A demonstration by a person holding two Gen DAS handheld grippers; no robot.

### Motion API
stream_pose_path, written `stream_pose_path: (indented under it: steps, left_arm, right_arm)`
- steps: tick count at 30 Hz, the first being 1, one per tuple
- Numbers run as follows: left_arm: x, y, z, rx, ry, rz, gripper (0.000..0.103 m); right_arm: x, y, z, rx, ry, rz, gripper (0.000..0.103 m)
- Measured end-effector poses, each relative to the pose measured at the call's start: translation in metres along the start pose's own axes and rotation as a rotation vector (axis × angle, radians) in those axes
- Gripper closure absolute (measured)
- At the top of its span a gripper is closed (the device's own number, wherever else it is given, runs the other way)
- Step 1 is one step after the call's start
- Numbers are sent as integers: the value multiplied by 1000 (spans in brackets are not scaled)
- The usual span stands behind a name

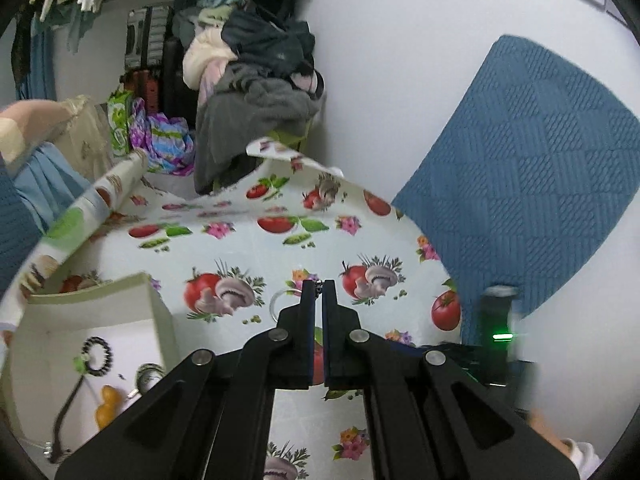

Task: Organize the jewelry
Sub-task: 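Carry the chain with left tool and bracelet with right tool over the box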

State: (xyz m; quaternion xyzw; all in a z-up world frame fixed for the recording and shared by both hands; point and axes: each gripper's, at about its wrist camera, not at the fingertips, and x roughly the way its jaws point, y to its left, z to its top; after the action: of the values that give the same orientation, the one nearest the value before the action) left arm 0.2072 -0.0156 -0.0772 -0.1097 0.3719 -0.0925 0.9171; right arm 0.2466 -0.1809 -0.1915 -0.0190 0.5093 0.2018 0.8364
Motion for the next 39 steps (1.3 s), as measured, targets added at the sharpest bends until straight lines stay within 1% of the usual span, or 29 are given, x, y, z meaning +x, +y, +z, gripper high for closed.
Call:
stream_pose_path:
  steps: [5, 7, 11, 12, 13, 14, 15, 17, 20, 22, 27, 31, 34, 36, 39]
  left_arm:
    - [-15, 4, 0, 3, -9, 11, 101]
    - [-17, 7, -2, 0, -6, 16, 101]
    - [-18, 18, -7, -13, 9, 35, 101]
    - [-17, 20, -8, -9, 15, 47, 101]
    - [-17, 21, -8, -8, 17, 53, 101]
    - [-16, 25, -9, -16, 23, 58, 101]
    - [-16, 28, -9, -25, 29, 59, 101]
    - [-18, 31, -9, -38, 33, 65, 101]
    - [-22, 36, -5, -45, 36, 78, 101]
    - [-26, 40, -1, -57, 35, 81, 101]
    - [-44, 50, 16, -83, 17, 104, 101]
    - [-60, 58, 31, -98, -1, 114, 101]
    - [-79, 67, 48, -98, -29, 135, 101]
    - [-90, 74, 56, -100, -42, 147, 101]
    - [-104, 88, 64, -101, -57, 169, 101]
  right_arm:
    - [40, -3, -2, -32, 83, -72, 81]
    - [49, -3, -1, -47, 88, -96, 81]
    - [68, -4, -2, -59, 132, -129, 81]
    - [69, -2, -3, -83, 119, -155, 81]
    - [71, 0, -4, -102, 126, -181, 87]
    - [75, 0, -6, -99, 148, -178, 94]
    - [77, 0, -7, -92, 151, -171, 97]
    - [75, 4, -8, -105, 157, -187, 98]
    - [64, 15, -4, -136, 145, -169, 98]
    - [52, 19, 3, -130, 121, -158, 98]
    - [5, 41, 35, -137, 32, -111, 98]
    - [-30, 77, 71, -174, -46, -72, 98]
    - [-51, 104, 95, -194, -89, -24, 98]
    - [-62, 122, 106, -213, -113, -2, 98]
    - [-76, 148, 118, -228, -139, 59, 98]
